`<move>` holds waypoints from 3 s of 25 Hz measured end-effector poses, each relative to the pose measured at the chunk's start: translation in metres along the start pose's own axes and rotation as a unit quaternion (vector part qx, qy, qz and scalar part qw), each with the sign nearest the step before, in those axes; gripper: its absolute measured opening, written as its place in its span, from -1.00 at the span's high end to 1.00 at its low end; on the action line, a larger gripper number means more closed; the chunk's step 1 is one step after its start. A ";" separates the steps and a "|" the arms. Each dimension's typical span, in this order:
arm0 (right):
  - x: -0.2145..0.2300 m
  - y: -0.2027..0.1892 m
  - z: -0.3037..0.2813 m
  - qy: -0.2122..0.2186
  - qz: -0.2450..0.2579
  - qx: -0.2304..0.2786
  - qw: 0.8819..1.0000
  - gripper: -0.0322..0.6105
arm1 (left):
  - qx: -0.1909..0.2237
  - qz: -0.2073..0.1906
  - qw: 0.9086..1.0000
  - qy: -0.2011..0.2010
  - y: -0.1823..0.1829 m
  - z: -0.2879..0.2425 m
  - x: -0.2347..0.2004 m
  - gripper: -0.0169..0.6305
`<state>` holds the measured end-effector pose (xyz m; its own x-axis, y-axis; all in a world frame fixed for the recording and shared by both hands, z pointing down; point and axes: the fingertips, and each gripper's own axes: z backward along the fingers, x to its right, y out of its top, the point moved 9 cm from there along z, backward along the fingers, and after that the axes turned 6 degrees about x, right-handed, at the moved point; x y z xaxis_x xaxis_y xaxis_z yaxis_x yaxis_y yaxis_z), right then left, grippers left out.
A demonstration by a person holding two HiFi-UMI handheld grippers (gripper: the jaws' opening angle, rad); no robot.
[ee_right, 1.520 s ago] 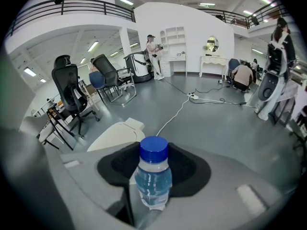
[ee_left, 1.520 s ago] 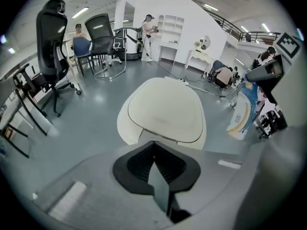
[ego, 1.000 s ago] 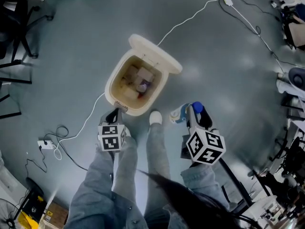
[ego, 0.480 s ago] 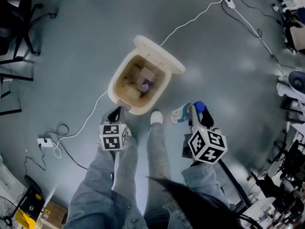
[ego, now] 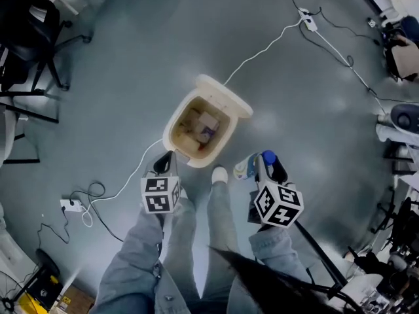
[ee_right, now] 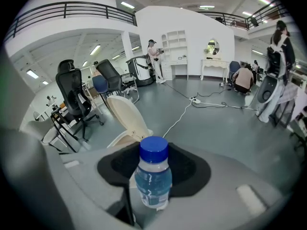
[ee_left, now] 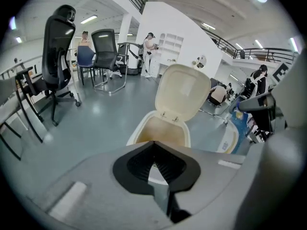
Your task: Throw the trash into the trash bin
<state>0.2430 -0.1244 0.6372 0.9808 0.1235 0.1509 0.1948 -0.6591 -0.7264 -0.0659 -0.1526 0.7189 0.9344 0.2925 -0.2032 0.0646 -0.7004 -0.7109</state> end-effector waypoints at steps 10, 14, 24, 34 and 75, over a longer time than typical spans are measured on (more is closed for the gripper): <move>-0.069 0.046 0.049 0.066 0.049 0.008 0.997 0.33 | 0.072 0.017 0.997 0.031 0.102 0.071 -0.027 0.92; -0.089 0.059 0.046 0.083 0.060 0.009 0.995 0.33 | 0.086 0.029 0.995 0.046 0.111 0.088 -0.037 0.92; -0.125 0.060 -0.015 0.108 0.042 -0.009 0.993 0.33 | 0.102 0.075 0.988 0.088 0.090 0.108 -0.052 0.92; -0.144 0.042 -0.081 0.119 0.053 -0.034 0.991 0.33 | 0.104 0.140 0.977 0.122 0.043 0.102 -0.069 0.92; -0.128 0.008 -0.093 0.140 0.054 -0.062 0.987 0.20 | 0.082 0.164 0.975 0.127 0.008 0.081 -0.056 0.92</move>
<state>0.1182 -0.2142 0.6740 0.9514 -0.1508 0.2684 0.0688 -0.7456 -0.6628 -0.1458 -0.1212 0.6700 0.9532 -0.1143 -0.2798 -0.2898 -0.6088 -0.7385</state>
